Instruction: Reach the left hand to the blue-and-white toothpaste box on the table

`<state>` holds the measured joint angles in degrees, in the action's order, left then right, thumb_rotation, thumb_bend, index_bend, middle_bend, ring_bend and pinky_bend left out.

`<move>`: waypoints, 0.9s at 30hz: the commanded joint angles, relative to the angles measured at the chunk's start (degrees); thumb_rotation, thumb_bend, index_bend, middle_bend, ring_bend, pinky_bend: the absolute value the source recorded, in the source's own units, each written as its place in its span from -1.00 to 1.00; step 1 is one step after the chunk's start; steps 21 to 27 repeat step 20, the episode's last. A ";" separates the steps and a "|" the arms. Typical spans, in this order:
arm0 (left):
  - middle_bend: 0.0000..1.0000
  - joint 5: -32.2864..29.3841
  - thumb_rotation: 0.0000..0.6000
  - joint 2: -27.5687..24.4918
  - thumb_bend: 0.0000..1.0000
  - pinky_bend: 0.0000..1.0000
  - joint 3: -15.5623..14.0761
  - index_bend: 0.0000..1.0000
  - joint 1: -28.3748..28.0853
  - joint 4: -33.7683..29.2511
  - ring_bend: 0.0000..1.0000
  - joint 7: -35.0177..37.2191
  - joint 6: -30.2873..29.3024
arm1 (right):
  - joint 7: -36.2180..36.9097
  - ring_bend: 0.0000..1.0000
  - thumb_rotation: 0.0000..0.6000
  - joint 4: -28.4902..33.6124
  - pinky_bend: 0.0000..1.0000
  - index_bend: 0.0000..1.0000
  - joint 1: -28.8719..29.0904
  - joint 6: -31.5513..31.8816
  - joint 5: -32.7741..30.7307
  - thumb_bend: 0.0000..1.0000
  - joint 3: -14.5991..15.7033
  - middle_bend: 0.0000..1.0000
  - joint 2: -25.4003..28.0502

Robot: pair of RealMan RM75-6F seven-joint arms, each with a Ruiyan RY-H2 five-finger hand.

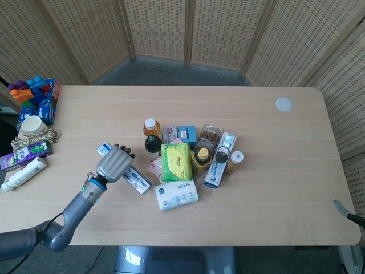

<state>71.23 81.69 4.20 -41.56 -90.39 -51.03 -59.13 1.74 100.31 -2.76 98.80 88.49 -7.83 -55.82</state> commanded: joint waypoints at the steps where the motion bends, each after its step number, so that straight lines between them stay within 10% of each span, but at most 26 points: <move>1: 0.61 2.10 1.00 -10.02 -0.92 0.22 -0.03 0.41 2.23 -10.89 0.38 -0.07 -4.45 | -0.12 -1.00 1.00 0.18 -1.00 -1.00 0.09 -0.31 0.13 -1.00 0.18 -1.00 -0.01; 12: 0.62 4.49 1.00 -25.59 -0.92 0.22 0.25 0.42 5.84 -22.51 0.38 3.56 -9.00 | -0.56 -1.00 1.00 0.59 -1.00 -1.00 0.19 -0.71 0.37 -1.00 0.45 -1.00 -0.07; 27: 0.62 4.07 1.00 -27.71 -0.92 0.22 2.03 0.42 5.79 -23.77 0.38 5.03 -9.40 | -0.66 -1.00 1.00 0.67 -1.00 -1.00 0.09 -0.54 0.39 -1.00 0.45 -1.00 -0.09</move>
